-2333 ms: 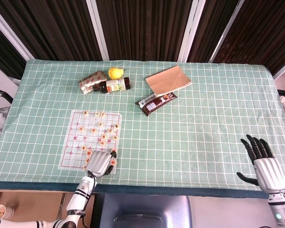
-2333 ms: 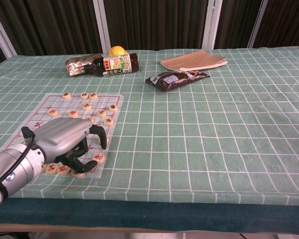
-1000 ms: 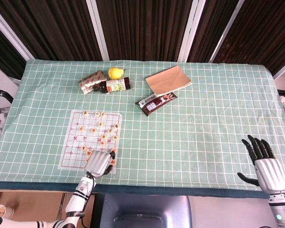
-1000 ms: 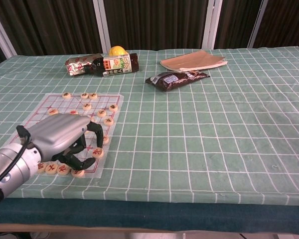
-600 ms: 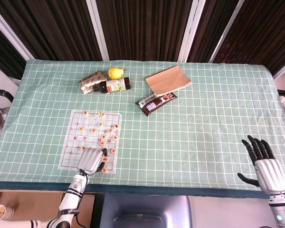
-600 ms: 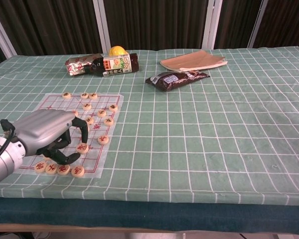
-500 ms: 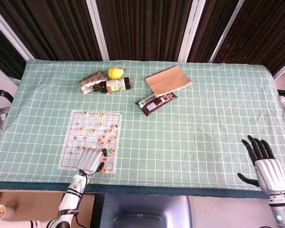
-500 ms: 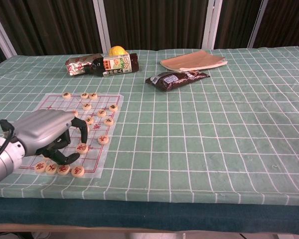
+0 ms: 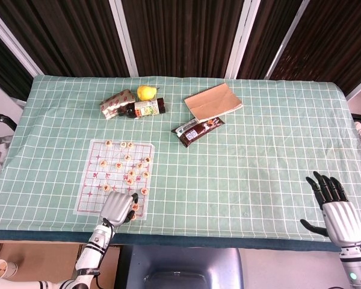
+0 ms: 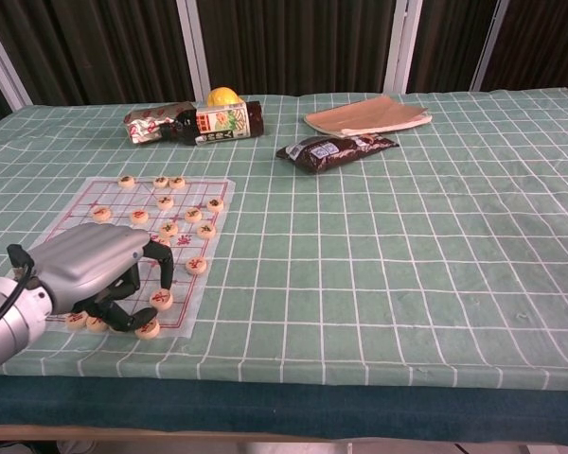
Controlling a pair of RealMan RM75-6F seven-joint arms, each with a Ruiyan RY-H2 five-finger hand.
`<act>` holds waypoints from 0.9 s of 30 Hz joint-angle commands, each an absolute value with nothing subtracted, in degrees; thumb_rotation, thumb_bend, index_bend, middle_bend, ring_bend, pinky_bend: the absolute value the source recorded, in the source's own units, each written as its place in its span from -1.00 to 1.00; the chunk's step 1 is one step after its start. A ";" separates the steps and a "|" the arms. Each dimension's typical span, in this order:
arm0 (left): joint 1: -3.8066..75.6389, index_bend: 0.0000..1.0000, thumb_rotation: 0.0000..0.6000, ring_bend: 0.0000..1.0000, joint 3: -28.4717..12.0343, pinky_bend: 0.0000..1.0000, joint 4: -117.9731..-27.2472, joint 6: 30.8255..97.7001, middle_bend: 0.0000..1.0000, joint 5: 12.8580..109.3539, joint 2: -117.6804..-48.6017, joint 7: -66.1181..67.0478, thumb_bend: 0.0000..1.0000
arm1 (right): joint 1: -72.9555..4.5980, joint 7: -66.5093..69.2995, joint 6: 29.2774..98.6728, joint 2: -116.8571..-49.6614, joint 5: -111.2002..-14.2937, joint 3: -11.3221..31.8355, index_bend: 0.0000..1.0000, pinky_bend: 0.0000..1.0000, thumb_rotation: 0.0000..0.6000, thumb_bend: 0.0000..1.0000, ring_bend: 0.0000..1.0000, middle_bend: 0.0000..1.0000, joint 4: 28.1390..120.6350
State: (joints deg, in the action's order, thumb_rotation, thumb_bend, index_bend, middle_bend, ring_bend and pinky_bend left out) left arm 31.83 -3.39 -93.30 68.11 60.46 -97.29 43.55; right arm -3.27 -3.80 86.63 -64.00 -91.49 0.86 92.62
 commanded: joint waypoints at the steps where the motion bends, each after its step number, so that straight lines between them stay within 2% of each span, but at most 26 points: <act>1: 32.09 -0.01 1.00 1.00 -3.60 1.00 -93.33 67.79 1.00 59.95 -97.28 44.01 -0.31 | -3.26 -3.90 86.64 -64.07 -91.36 0.93 -1.00 -1.00 1.00 -0.78 -1.00 -1.00 92.61; 7: 32.72 -0.17 1.00 1.00 -4.34 1.00 -93.08 67.27 1.00 59.67 -97.22 43.61 -0.31 | -3.34 -3.94 86.35 -64.05 -91.41 0.81 -1.00 -1.00 1.00 -0.78 -1.00 -1.00 92.66; 18: 32.63 -0.19 1.00 1.00 -3.87 1.00 -95.78 68.56 1.00 62.00 -95.76 42.88 -0.31 | -3.25 -3.83 86.53 -63.94 -91.50 0.81 -1.00 -1.00 1.00 -0.78 -1.00 -1.00 92.73; 22: 31.43 -0.20 1.00 1.00 -2.63 1.00 -101.09 72.08 1.00 66.70 -92.33 42.90 -0.31 | -3.18 -3.64 86.73 -63.83 -91.79 0.71 -1.00 -1.00 1.00 -0.78 -1.00 -1.00 92.77; 25: 28.54 -0.34 1.00 1.00 0.02 1.00 -106.50 77.75 0.99 74.00 -86.92 41.45 -0.33 | -2.84 -3.14 87.37 -63.48 -91.98 0.64 -1.00 -1.00 1.00 -0.78 -1.00 -1.00 92.95; 27: 25.41 -0.51 1.00 0.88 2.91 0.96 -109.54 82.66 0.77 79.65 -81.68 39.47 -0.33 | -2.33 -3.33 87.74 -63.00 -91.49 0.57 -1.00 -1.00 1.00 -0.78 -1.00 -1.00 93.43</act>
State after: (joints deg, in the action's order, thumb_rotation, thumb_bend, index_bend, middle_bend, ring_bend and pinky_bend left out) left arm 29.67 -1.04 -104.19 75.76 71.82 -88.76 41.89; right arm -2.53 -3.21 87.59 -63.19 -91.68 0.61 93.24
